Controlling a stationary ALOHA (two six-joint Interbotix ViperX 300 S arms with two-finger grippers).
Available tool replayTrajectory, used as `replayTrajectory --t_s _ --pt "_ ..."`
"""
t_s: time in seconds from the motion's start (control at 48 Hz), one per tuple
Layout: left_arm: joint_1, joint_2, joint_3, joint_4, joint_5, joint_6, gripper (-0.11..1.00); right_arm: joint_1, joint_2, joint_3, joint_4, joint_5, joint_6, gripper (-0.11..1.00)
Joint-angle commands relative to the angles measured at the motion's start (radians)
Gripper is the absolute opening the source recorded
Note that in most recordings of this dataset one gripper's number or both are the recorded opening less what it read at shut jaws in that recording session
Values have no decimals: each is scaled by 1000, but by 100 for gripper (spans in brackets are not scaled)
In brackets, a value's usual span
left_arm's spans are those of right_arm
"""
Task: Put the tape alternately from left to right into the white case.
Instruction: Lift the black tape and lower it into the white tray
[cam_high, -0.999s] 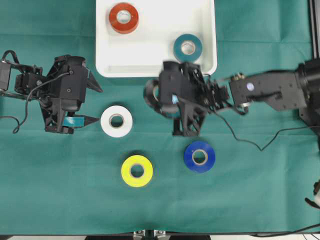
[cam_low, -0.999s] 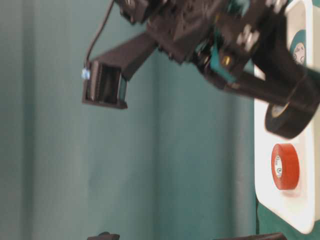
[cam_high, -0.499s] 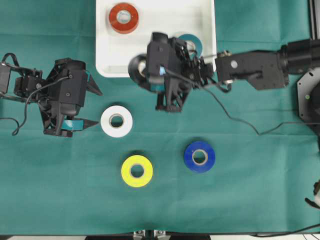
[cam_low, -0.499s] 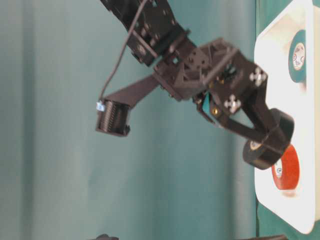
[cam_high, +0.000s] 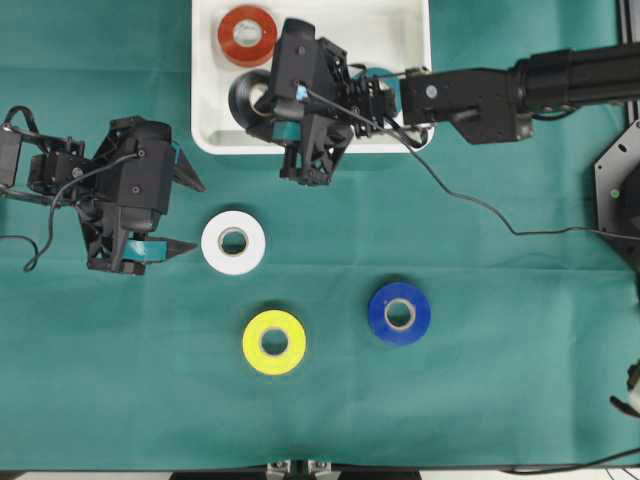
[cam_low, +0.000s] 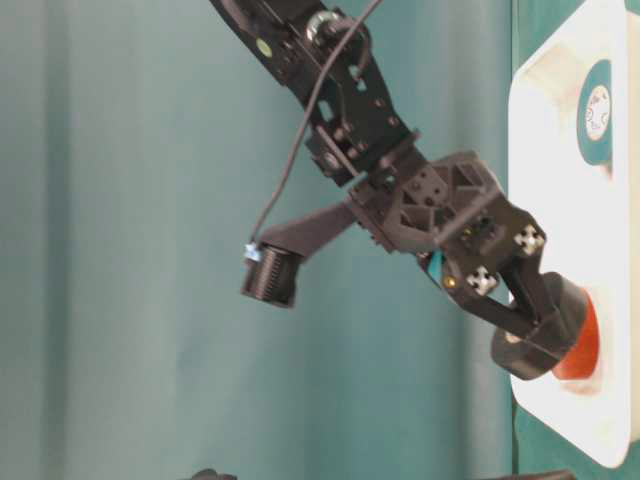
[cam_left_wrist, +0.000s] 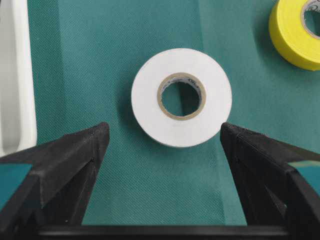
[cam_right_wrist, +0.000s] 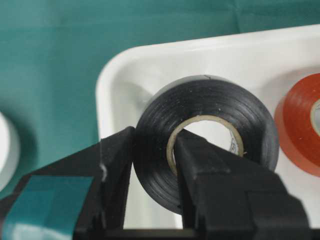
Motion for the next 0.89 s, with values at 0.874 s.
replayTrajectory --t_s 0.874 --pt "-5 -15 -15 -2 -8 0 69 -23 35 -57 -3 -8 -6 26"
